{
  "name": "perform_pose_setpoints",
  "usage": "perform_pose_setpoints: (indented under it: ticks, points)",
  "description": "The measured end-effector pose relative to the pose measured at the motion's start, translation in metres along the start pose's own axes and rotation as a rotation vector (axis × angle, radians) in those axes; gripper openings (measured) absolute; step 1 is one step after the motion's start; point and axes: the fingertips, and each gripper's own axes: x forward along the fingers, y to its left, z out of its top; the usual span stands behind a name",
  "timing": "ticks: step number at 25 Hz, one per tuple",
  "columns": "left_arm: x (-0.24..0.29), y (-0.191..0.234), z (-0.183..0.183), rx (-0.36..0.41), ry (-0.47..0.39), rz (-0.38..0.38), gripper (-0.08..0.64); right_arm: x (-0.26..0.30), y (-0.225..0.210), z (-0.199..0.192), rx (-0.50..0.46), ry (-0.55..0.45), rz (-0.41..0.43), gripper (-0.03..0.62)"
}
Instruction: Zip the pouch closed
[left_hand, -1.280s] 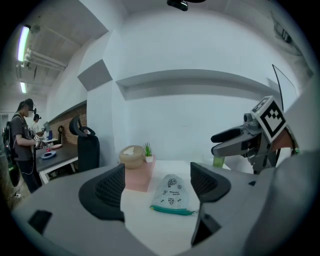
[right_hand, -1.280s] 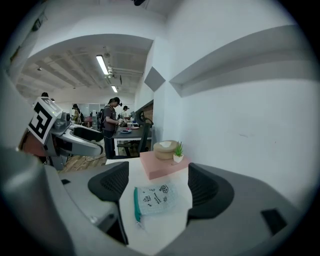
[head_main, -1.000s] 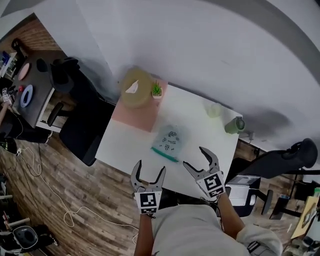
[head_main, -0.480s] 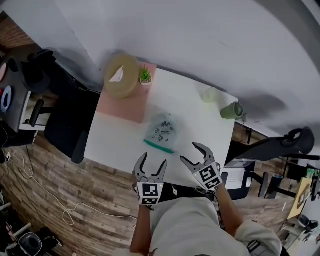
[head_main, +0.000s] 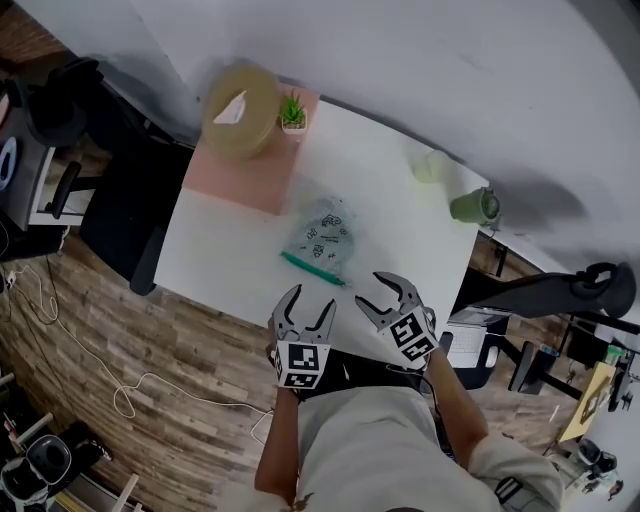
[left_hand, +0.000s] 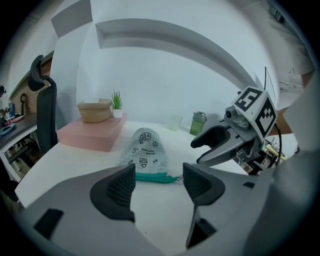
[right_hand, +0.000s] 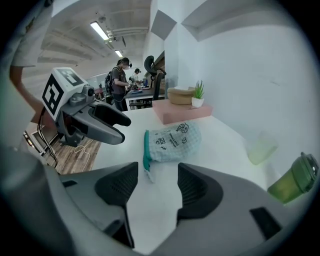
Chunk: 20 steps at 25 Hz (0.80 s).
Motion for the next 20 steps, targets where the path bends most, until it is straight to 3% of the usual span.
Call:
perform_pose_setpoints:
  ticks: [20]
  points:
    - [0.04,-0.035,-0.053,-0.034,0.086,-0.032,0.233,0.046,0.015,-0.033,-0.095,0.051,0.127,0.158]
